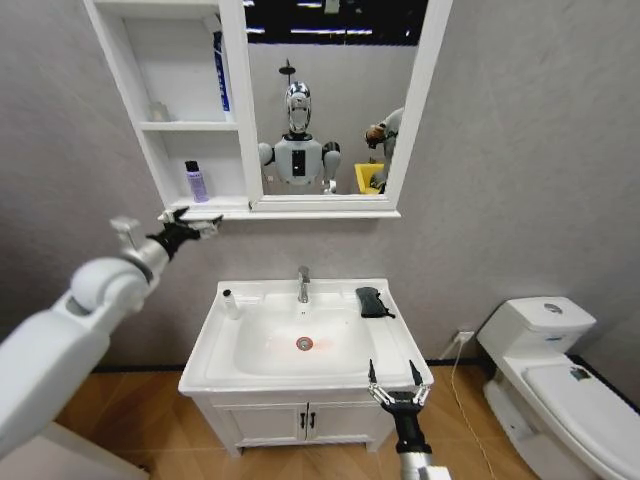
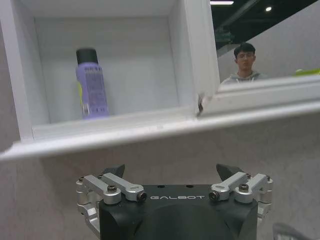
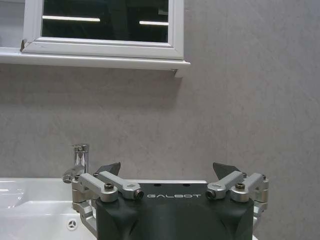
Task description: Move facial cleanser and shampoo from washbasin to cabinet, then wipe washbasin with towel.
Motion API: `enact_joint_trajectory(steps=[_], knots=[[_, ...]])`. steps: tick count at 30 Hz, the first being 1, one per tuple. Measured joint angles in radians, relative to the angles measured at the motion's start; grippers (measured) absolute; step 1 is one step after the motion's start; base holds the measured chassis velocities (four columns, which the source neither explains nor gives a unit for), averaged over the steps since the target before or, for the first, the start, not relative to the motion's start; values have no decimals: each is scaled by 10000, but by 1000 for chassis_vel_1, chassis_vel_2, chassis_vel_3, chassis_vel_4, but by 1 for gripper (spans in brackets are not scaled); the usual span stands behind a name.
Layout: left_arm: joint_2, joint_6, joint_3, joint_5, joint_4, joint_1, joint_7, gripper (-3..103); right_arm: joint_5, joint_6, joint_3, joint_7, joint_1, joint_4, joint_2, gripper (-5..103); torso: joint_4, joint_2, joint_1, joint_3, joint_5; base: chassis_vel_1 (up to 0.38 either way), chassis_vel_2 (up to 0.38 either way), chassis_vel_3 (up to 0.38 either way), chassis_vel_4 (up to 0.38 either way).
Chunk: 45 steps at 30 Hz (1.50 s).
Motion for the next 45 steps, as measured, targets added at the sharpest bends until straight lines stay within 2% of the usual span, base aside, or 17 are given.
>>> enact_joint_trajectory(steps=[1,2,3,4,6,9,11,14,28,32,34,36,37,40,41,43,45], knots=[[-624,-331,-1,1024,314,759,-46,100,29,8,59,40,-50,39,-58,100,-1,0,1,0,0,0,0,0,0],[-624,-331,-1,1024,314,759,-46,100,29,8,59,40,-50,39,-58,100,-1,0,1,0,0,0,0,0,0],[-1113,-506,35,1679,703,1195,-40,100,77,23,112,79,-69,47,-97,100,-1,0,2,0,-1,0,0,0,0],[-1113,-506,35,1679,703,1195,-40,100,77,23,112,79,-69,47,-97,100,-1,0,2,0,-1,0,0,0,0],[-2016,-712,191,2670,1588,1690,14,100,191,54,193,120,-109,56,-178,100,1,0,3,1,-2,0,0,0,0],[-2515,-849,302,3175,2207,1754,56,100,244,75,216,134,-114,53,-222,100,1,-1,3,1,-3,0,0,0,0],[-3197,-1081,433,3804,3238,1565,94,99,284,131,223,158,-109,10,-244,100,-1,-2,3,2,-1,0,0,0,0],[-3549,-1155,462,4119,3846,1343,89,99,337,188,222,173,-113,-38,-271,100,-2,-2,5,2,0,0,0,0,0],[-4498,-1580,377,4817,5955,693,248,99,482,301,301,236,-137,-154,-424,100,0,-3,4,1,-2,0,0,0,0],[-4788,-1512,325,4579,6494,426,337,86,464,305,299,243,-161,-160,-430,100,0,-3,4,2,-2,0,0,0,0],[-4826,-1480,324,4506,6562,389,342,86,459,305,298,243,-163,-160,-430,100,0,-2,5,2,-3,0,0,0,0],[-4963,-1387,285,4284,6792,240,474,76,446,306,298,244,-172,-160,-419,100,-1,-2,5,2,-2,0,0,0,0],[-4963,-1387,285,4284,6792,240,474,76,446,306,298,244,-172,-160,-419,100,-1,-2,5,2,-2,0,0,0,0],[-5018,-1317,276,4106,6867,155,595,59,437,308,303,250,-181,-161,-410,100,0,-3,5,2,-2,0,0,0,0],[-5018,-1317,276,4106,6867,155,595,59,437,308,303,250,-181,-161,-410,100,0,-3,5,2,-2,0,0,0,0],[-5018,-1299,276,4069,6867,122,615,48,432,308,306,253,-183,-163,-406,100,0,-2,4,2,-2,0,0,0,0],[-5019,-1298,276,4059,6868,116,618,43,426,309,306,254,-182,-166,-401,100,0,-2,5,2,-2,0,0,0,0]])
